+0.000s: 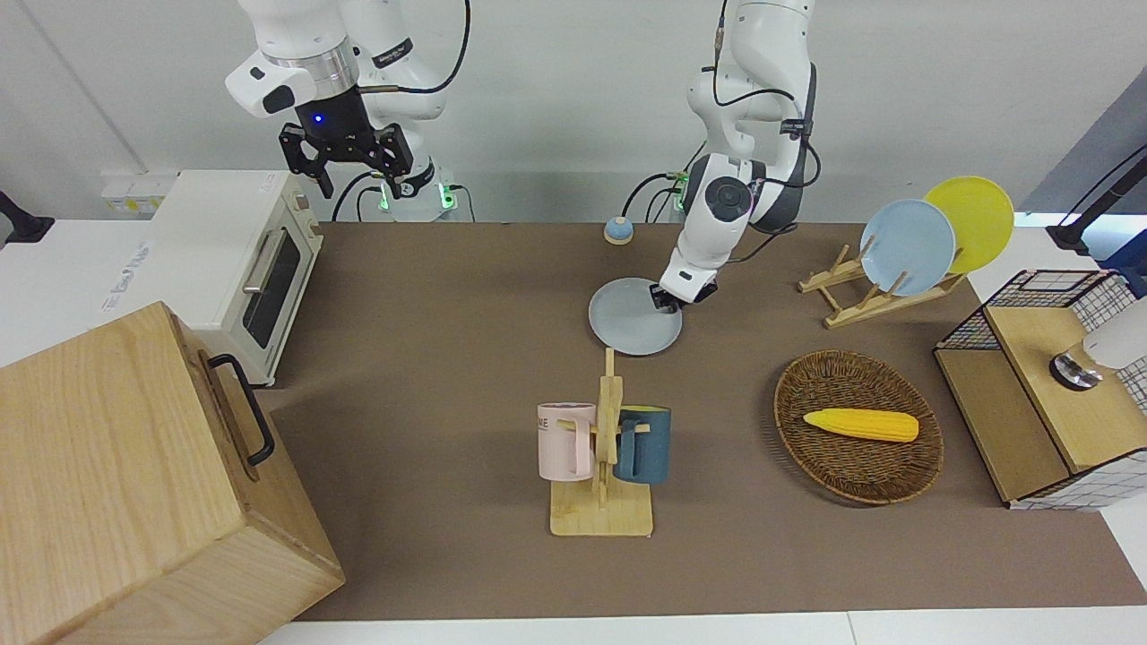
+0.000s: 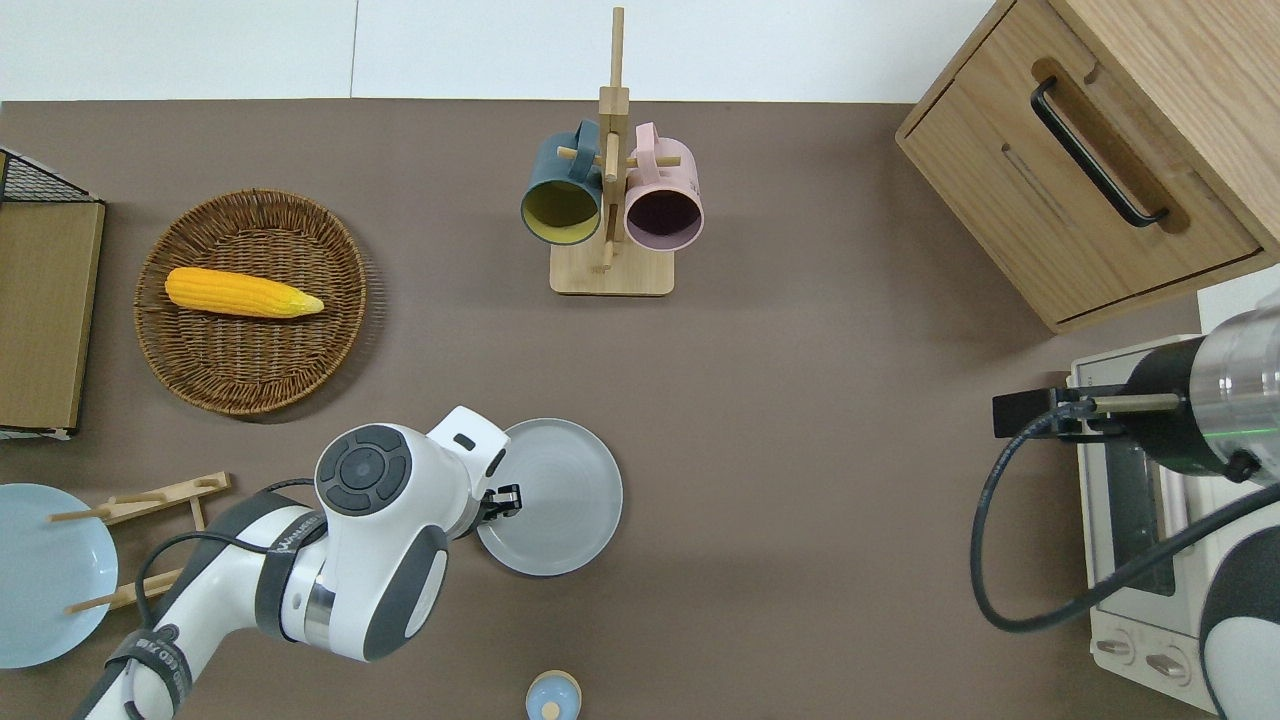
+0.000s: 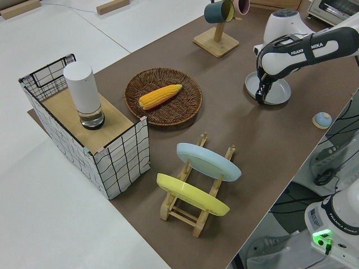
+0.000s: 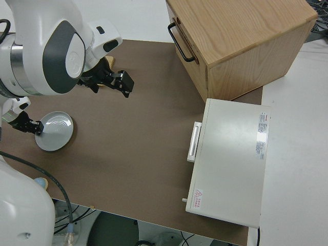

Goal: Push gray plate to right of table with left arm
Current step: 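Push the gray plate with the left gripper away from the basket across the table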

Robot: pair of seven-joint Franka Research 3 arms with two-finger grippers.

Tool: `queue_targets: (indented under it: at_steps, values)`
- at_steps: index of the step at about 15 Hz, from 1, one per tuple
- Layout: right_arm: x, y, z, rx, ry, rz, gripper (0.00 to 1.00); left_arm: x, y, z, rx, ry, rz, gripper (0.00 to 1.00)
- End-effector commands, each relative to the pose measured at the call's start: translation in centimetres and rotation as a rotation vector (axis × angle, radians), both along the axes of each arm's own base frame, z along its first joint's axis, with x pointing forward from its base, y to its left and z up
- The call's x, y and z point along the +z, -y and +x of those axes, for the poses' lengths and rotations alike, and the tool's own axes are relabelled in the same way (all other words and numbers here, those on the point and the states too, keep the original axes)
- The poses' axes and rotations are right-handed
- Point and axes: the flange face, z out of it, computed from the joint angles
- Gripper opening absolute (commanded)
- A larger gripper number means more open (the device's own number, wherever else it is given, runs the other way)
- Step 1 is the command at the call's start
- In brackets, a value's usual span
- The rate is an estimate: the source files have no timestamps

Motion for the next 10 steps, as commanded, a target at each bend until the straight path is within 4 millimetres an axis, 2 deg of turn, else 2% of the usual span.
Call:
queue_targets:
  at_steps: [1,5,10]
  values:
    - [0.0,0.0,-0.8,-0.021,-0.003,0.009,0.996,-0.5,2.6,-1.4,0.056,0.014,-0.019,0.00]
    - [0.0,0.0,-0.8,-0.021,-0.003,0.009,0.996,-0.1,5.5,-2.5,0.082,0.038,-0.030,0.00]
    - [0.0,0.0,-0.8,-0.021,-0.003,0.009,0.996,0.2,8.2,-3.3,0.098,0.077,-0.054,0.00]
